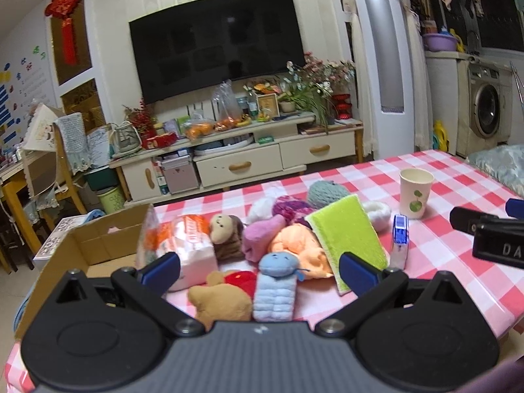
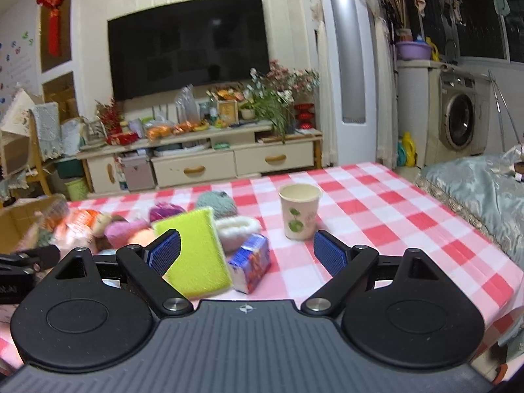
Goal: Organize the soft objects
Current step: 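Grasp the light-blue plush with the left gripper while the right gripper grasps the blue box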
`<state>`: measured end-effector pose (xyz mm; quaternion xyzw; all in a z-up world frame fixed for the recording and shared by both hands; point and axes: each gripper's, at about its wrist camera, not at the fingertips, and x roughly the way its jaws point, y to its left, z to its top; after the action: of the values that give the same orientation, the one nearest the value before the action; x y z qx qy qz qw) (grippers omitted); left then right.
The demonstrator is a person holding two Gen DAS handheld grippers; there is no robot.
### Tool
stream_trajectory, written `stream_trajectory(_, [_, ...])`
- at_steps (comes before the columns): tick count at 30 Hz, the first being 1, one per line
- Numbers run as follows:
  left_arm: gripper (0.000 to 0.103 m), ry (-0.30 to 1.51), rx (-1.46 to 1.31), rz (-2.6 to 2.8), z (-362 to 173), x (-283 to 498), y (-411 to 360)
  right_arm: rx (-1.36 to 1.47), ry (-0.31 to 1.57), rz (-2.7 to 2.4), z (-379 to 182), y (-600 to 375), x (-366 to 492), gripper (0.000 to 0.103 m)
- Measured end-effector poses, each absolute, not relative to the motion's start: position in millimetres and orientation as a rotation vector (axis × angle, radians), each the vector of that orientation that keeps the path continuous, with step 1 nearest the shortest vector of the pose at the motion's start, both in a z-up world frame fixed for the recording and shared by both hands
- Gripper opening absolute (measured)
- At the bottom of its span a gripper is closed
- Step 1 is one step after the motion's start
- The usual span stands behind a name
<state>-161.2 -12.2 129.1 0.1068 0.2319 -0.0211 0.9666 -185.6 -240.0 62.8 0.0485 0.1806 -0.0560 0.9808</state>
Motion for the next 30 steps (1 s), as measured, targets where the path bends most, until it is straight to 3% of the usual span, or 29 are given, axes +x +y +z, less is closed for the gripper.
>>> stream_trajectory(30, [0.102, 0.616, 0.269, -0.186, 64.3, -74.7, -21.4, 0.150, 0.530, -0.026, 26.0, -254.2, -86.5, 0.103])
